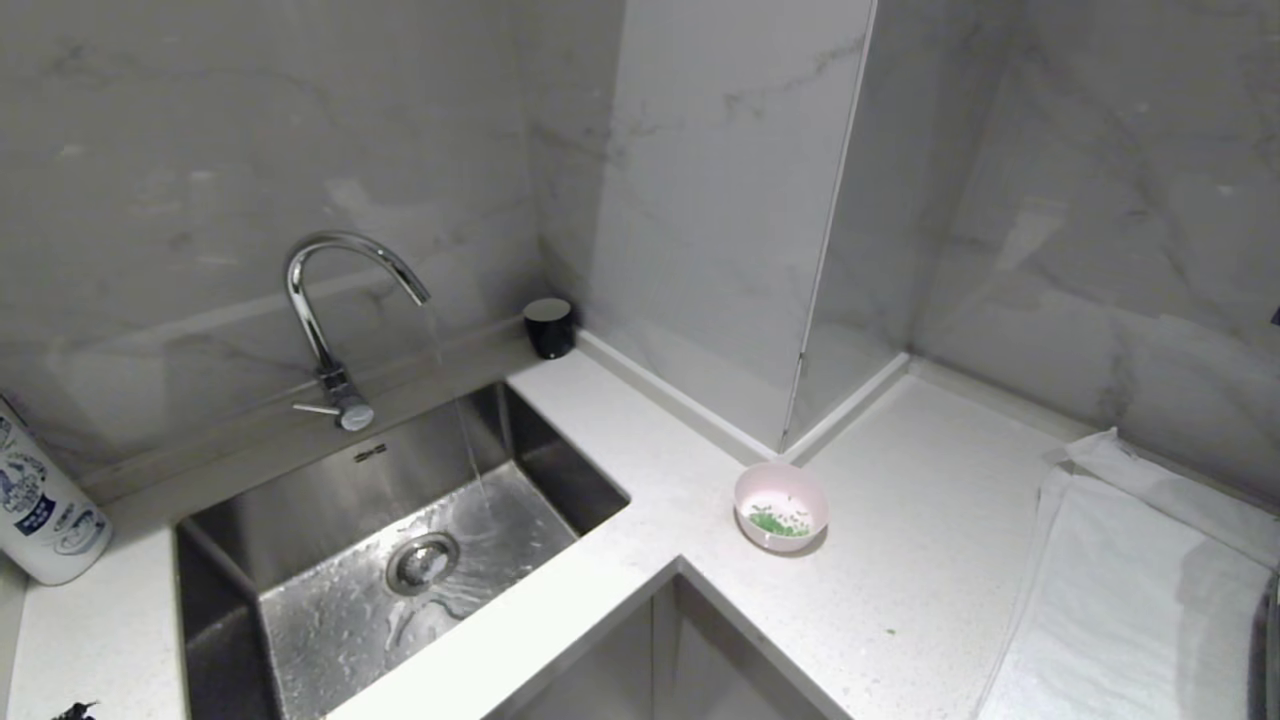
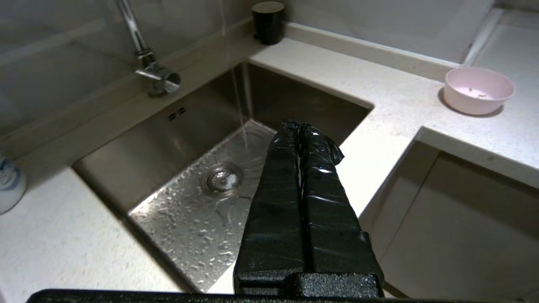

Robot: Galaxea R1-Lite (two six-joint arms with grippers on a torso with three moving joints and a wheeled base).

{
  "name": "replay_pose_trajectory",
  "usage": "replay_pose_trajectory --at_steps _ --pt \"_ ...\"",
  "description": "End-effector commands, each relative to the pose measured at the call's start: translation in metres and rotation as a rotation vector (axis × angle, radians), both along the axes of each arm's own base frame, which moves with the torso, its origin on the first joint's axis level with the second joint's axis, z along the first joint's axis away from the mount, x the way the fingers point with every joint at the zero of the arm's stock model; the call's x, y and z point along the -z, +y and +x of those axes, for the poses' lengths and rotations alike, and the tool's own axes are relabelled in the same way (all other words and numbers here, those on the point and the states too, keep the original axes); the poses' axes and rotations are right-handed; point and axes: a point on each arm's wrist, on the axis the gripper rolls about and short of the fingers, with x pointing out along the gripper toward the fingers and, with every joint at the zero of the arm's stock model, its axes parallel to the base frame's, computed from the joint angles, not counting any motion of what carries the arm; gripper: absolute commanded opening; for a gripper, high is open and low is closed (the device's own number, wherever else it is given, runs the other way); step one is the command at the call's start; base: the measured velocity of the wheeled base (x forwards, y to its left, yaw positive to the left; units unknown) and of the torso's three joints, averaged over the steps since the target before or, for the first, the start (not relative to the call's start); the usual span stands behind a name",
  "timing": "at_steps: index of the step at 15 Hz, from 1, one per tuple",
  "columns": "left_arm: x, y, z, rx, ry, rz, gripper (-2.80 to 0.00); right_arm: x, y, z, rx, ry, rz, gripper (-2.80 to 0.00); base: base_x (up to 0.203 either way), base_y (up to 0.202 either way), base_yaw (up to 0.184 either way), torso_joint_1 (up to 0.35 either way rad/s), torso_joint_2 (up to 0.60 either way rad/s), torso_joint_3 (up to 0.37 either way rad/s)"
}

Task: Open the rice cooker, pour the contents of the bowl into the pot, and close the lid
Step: Pick up the bowl on the table

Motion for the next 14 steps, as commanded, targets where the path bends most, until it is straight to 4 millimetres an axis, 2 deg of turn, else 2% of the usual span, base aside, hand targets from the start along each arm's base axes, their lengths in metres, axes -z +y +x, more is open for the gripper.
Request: replay_pose_trajectory --at_steps 1,4,6,8,11,14 --pt "-0.020 0.001 0.044 0.026 0.148 -0.009 -2.80 0.000 0.000 0.000 -0.001 0.004 0.003 -2.80 0.000 0.000 0.000 0.000 0.00 0.000" --pt "-0.038 -0.005 0.110 0.110 0.285 -0.073 -2.80 0.000 0.000 0.000 0.004 0.003 0.033 -2.80 0.000 0.000 0.000 0.000 0.00 0.000" --pt "-0.043 -0.022 0.161 0.164 0.389 -0.130 -2.80 0.000 0.000 0.000 0.004 0.003 0.033 -2.80 0.000 0.000 0.000 0.000 0.00 0.000" --pt "-0.039 -0.057 0.213 0.188 0.472 -0.126 -2.80 0.000 0.000 0.000 0.005 0.003 0.033 -2.80 0.000 0.000 0.000 0.000 0.00 0.000" --pt "-0.027 -0.119 0.278 0.202 0.511 -0.111 -2.80 0.000 0.000 0.000 0.005 0.004 0.033 -2.80 0.000 0.000 0.000 0.000 0.00 0.000" --pt "-0.028 -0.176 0.326 0.237 0.495 -0.148 -2.80 0.000 0.000 0.000 0.005 0.004 0.033 -2.80 0.000 0.000 0.000 0.000 0.00 0.000"
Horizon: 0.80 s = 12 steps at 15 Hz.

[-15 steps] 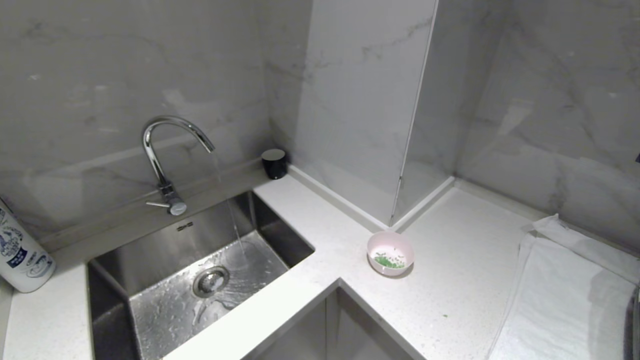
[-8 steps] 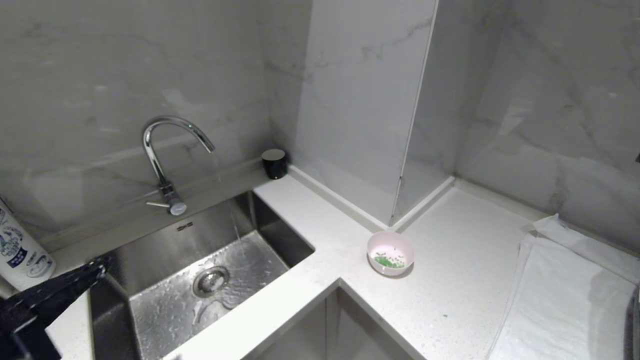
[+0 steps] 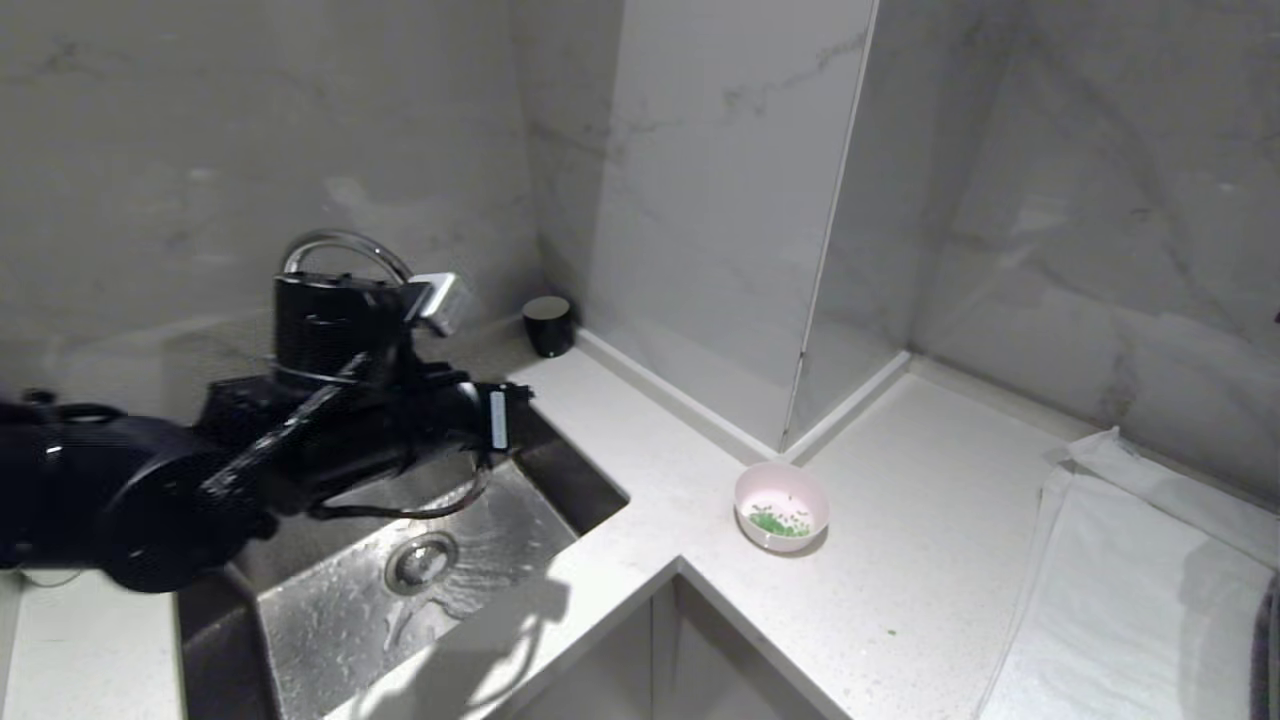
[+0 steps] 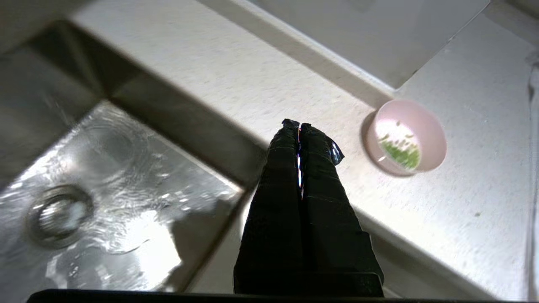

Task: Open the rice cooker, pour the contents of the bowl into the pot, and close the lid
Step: Pick up the bowl on the table

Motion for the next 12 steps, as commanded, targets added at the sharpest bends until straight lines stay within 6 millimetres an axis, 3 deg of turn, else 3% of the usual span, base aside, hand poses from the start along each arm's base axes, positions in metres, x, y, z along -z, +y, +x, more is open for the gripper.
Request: replay_pose_trajectory --at_steps 1,6,12 --pt "0.034 -0.052 0.046 0.031 0.097 -0.006 -2.80 0.000 0.000 0.000 0.000 0.003 -0.001 -2.80 0.000 0.000 0.000 0.000 0.00 0.000" --pt "0.076 -0.108 0.084 0.066 0.267 -0.062 -2.80 0.000 0.000 0.000 0.000 0.001 -0.001 -2.80 0.000 0.000 0.000 0.000 0.00 0.000" --pt "0.101 -0.147 0.085 0.170 0.378 -0.170 -2.80 0.000 0.000 0.000 -0.002 0.001 -0.001 -2.80 0.000 0.000 0.000 0.000 0.00 0.000"
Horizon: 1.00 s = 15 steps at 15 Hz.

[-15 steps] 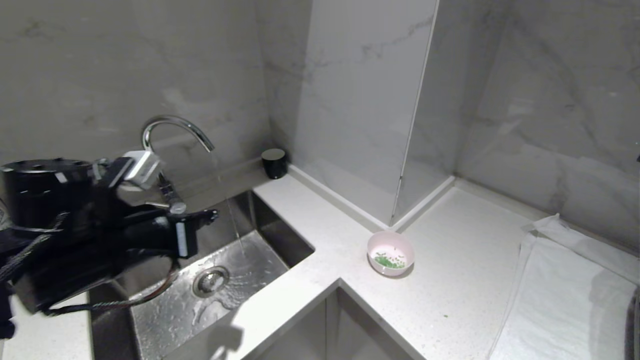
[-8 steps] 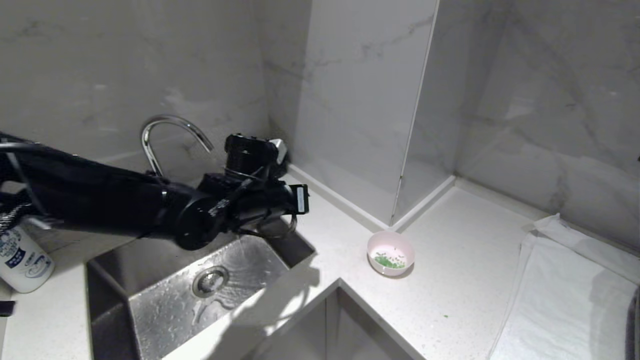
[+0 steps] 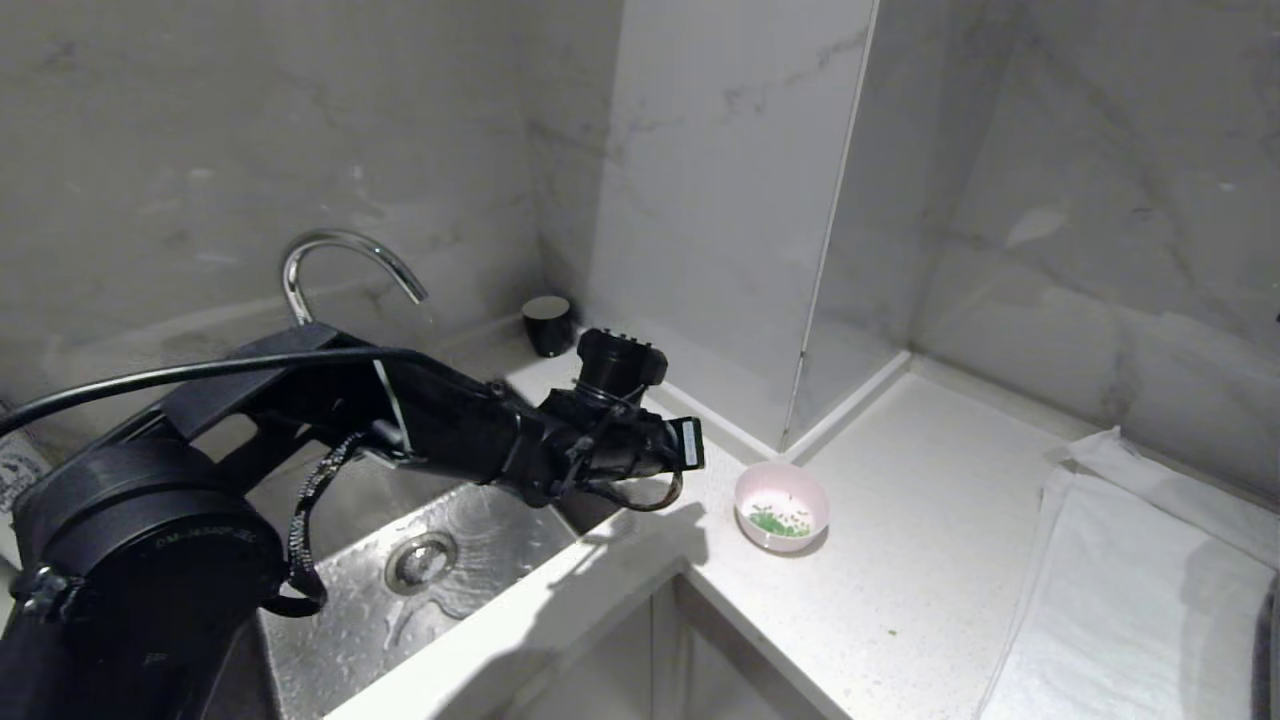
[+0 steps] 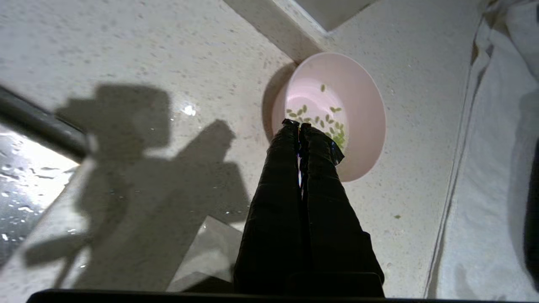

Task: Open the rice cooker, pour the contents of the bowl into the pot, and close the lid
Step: Pick up the bowl on the table

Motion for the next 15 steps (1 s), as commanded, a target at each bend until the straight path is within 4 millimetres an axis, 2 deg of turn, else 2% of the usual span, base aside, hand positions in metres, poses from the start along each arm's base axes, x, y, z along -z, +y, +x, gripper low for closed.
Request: replay_pose_trajectory --at_steps 1,5,6,10,15 --pt "0.017 -0.015 0.000 0.024 0.031 -0.001 -2.80 0.000 0.000 0.000 -0.001 0.001 0.000 -2.80 0.000 0.000 0.000 0.000 0.00 0.000" --pt "0.026 -0.041 -0.008 0.096 0.038 -0.019 -2.80 0.000 0.000 0.000 0.000 0.001 0.000 -2.80 0.000 0.000 0.000 0.000 0.00 0.000" --pt "0.031 -0.047 -0.009 0.107 0.040 -0.015 0.00 0.000 0.000 0.000 -0.001 0.001 0.000 -2.80 0.000 0.000 0.000 0.000 0.00 0.000" --pt "0.049 -0.065 -0.009 0.110 0.034 0.007 0.00 0.000 0.000 0.000 0.000 0.001 0.000 -2.80 0.000 0.000 0.000 0.000 0.00 0.000" --pt "0.051 -0.063 -0.004 0.070 0.019 0.023 0.00 0.000 0.000 0.000 0.000 0.001 0.000 -2.80 0.000 0.000 0.000 0.000 0.00 0.000"
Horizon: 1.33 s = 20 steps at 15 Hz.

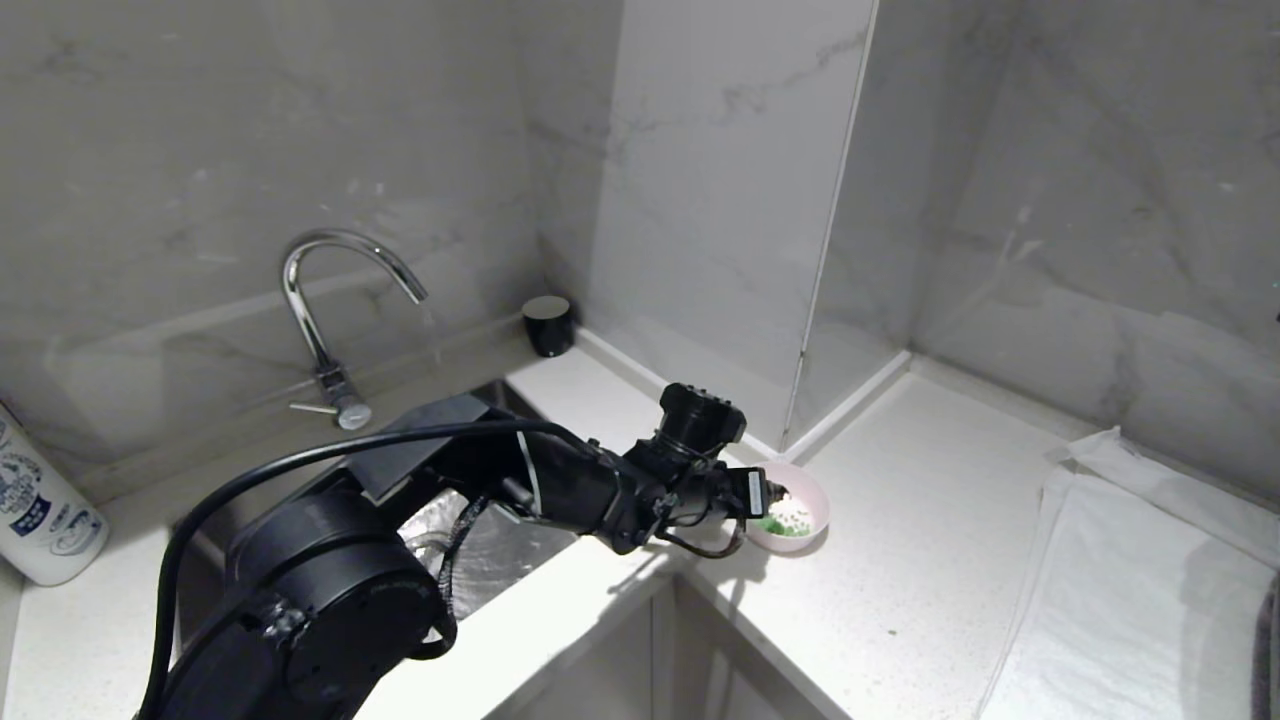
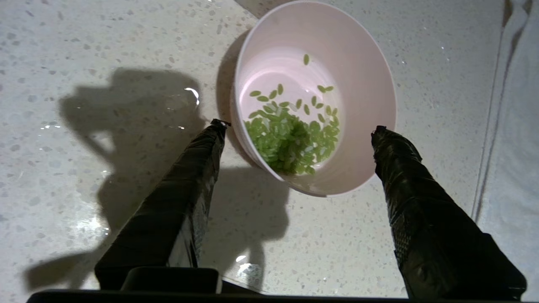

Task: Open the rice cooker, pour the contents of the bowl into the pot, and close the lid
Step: Pick up the bowl on the table

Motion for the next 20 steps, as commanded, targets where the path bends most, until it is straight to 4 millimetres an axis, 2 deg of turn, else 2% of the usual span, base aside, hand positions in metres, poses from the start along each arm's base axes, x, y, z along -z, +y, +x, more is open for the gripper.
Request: replay_pose_trajectory --at_steps 1,4,10,16,20 --pt "0.004 0.001 0.001 -0.005 0.008 0.005 0.00 0.000 0.000 0.000 -0.001 0.001 0.000 -2.80 0.000 0.000 0.000 0.000 0.00 0.000" --pt "0.019 -0.001 0.003 -0.034 0.003 0.043 0.00 0.000 0.000 0.000 0.001 0.001 0.000 -2.80 0.000 0.000 0.000 0.000 0.00 0.000" --pt "0.022 -0.012 0.017 -0.148 -0.033 0.126 0.00 0.000 0.000 0.000 0.000 0.002 0.000 -2.80 0.000 0.000 0.000 0.000 0.00 0.000" --pt "0.027 -0.009 0.017 -0.185 -0.068 0.207 0.00 0.000 0.000 0.000 0.000 0.002 0.000 -2.80 0.000 0.000 0.000 0.000 0.00 0.000" --pt "0.023 -0.009 0.016 -0.183 -0.079 0.210 0.00 0.000 0.000 0.000 -0.001 0.000 0.000 -2.80 0.000 0.000 0.000 0.000 0.00 0.000"
